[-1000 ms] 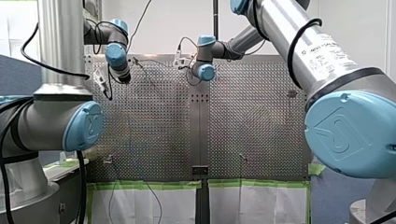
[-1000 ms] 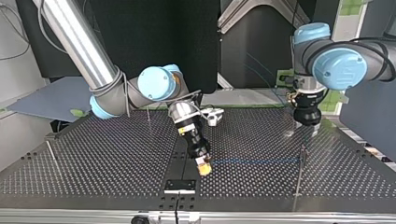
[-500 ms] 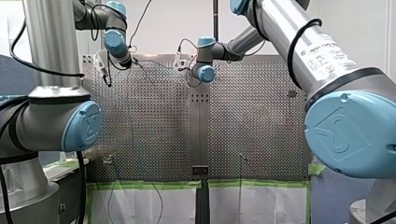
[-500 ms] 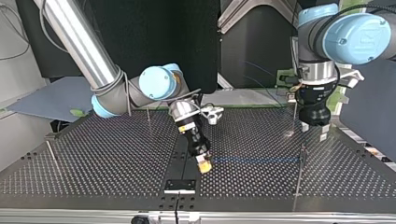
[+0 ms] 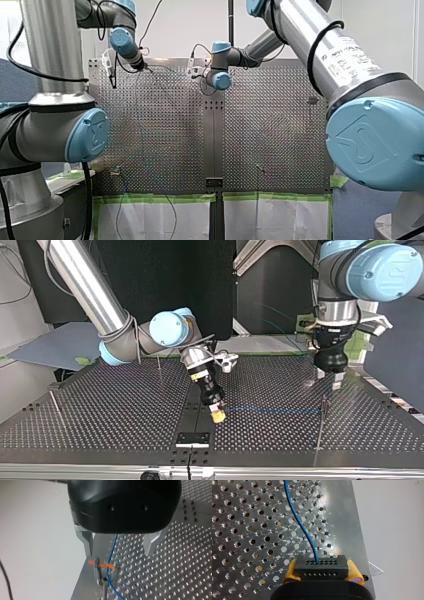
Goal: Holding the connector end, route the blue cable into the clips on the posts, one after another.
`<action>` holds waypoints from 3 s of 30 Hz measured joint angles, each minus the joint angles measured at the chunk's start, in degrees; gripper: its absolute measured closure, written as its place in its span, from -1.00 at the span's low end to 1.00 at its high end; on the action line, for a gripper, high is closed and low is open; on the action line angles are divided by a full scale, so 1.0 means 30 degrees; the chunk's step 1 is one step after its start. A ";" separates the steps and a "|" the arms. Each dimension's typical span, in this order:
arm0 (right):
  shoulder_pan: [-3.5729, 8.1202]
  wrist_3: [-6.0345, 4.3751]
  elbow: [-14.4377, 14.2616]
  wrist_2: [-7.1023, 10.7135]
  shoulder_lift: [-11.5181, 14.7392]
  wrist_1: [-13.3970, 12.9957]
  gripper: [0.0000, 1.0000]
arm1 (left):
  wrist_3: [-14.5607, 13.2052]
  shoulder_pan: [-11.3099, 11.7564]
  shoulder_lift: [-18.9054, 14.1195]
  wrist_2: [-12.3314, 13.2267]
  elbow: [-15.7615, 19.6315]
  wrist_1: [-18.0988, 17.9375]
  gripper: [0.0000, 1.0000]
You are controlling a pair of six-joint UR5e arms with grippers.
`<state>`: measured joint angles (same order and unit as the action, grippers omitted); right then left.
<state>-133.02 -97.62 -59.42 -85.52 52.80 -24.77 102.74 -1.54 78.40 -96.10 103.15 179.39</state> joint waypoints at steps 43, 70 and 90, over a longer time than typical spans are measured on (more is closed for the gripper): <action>0.0081 0.0064 0.0008 0.0050 -0.0059 0.0022 1.00 | -0.1230 -0.0379 -0.0110 -0.0798 0.0000 -0.0221 -1.00; 0.0035 0.0183 0.0001 0.0086 -0.0062 0.0176 1.00 | -0.1916 -0.0524 -0.0032 0.0575 -0.0010 -0.0232 -1.00; -0.0198 0.0191 0.0023 0.0097 -0.0062 0.0027 1.00 | -0.2652 -0.1533 0.3043 0.1160 -0.3144 0.0275 -1.00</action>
<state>-133.61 -97.05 -59.35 -85.23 52.62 -24.69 94.79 -6.13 87.53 -92.62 93.72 180.21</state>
